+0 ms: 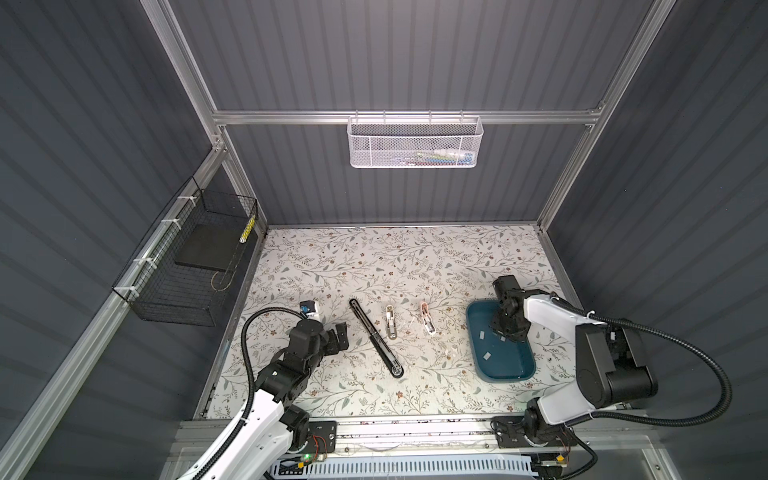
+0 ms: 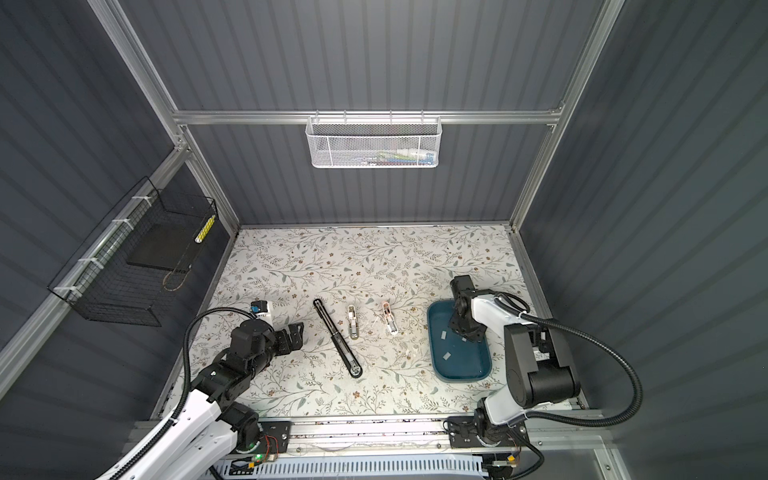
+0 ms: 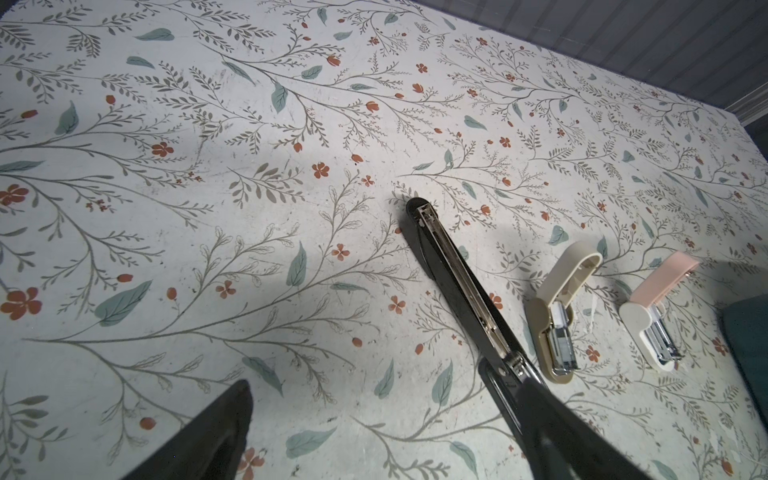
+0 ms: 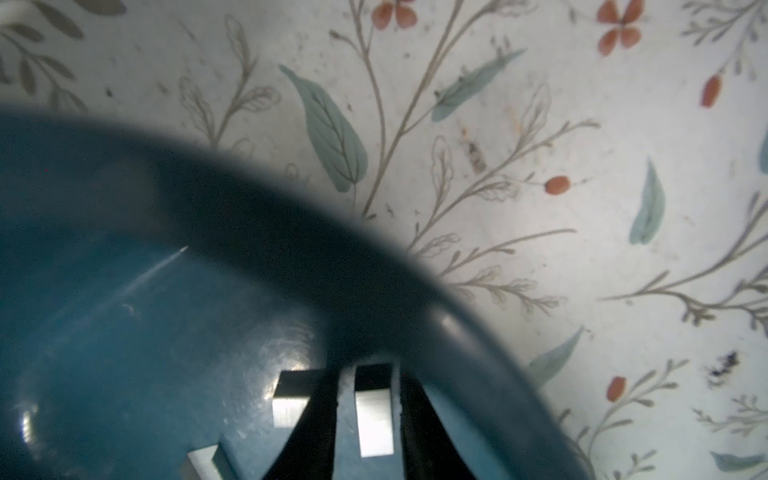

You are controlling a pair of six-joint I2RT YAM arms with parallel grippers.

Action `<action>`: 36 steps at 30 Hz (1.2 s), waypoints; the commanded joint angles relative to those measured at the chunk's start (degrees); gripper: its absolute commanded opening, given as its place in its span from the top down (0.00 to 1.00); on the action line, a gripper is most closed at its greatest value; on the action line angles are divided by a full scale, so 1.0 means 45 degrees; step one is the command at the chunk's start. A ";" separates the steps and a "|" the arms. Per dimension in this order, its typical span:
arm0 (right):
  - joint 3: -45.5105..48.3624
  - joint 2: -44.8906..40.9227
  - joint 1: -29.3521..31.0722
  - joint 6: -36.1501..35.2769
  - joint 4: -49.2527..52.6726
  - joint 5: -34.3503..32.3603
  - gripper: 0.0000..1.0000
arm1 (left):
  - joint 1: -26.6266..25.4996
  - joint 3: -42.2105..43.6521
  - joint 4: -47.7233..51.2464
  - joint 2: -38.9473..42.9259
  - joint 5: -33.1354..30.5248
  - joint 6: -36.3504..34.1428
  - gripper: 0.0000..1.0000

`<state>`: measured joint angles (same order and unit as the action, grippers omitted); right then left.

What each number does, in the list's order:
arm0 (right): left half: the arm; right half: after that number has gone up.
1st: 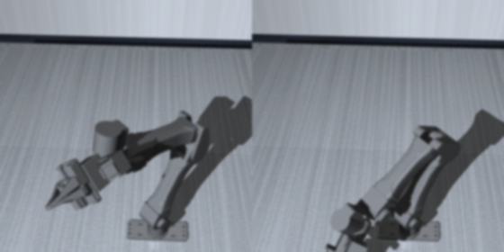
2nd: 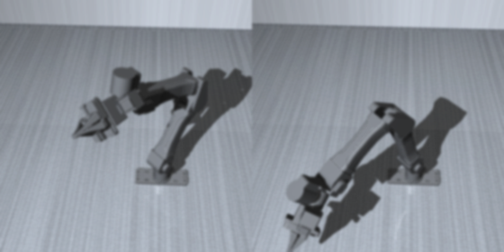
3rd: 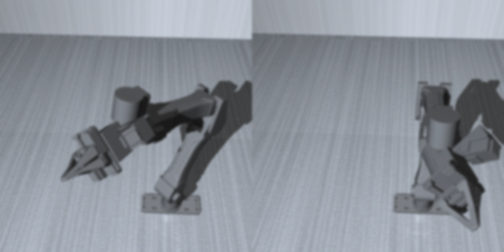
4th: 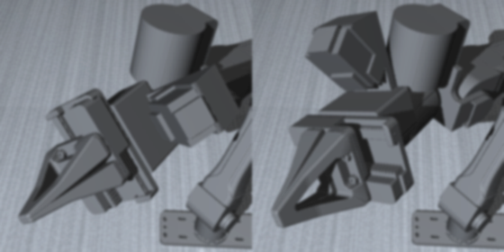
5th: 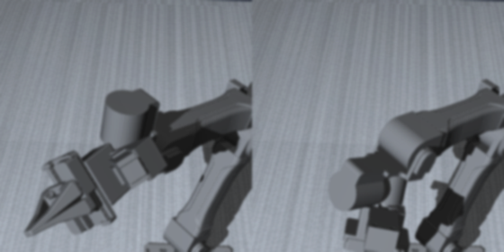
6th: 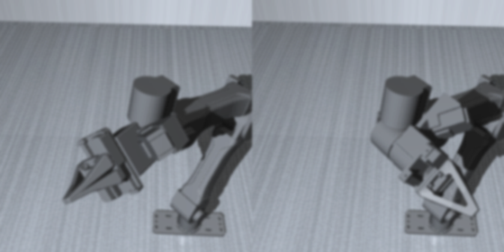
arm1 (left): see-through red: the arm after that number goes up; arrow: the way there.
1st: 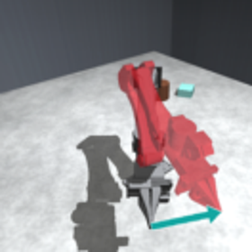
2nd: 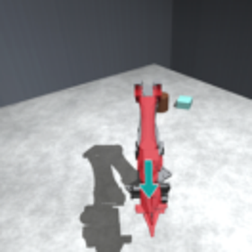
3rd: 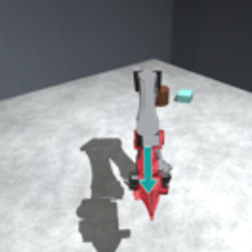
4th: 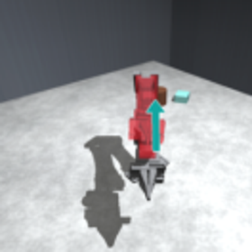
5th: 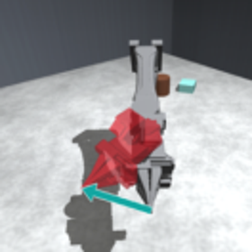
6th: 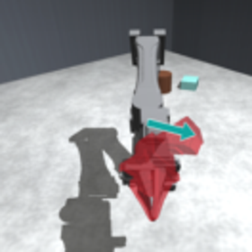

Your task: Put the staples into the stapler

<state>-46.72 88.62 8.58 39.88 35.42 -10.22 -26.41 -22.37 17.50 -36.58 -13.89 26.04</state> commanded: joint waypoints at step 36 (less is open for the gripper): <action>0.0995 -0.4091 -0.0083 -0.1353 -0.0373 0.1391 0.83 | 0.0044 0.0160 -0.0067 0.0334 0.0256 -0.0144 0.01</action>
<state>-43.33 72.42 7.70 35.68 33.39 -4.40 -26.41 -22.33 17.52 -36.01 -13.45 26.06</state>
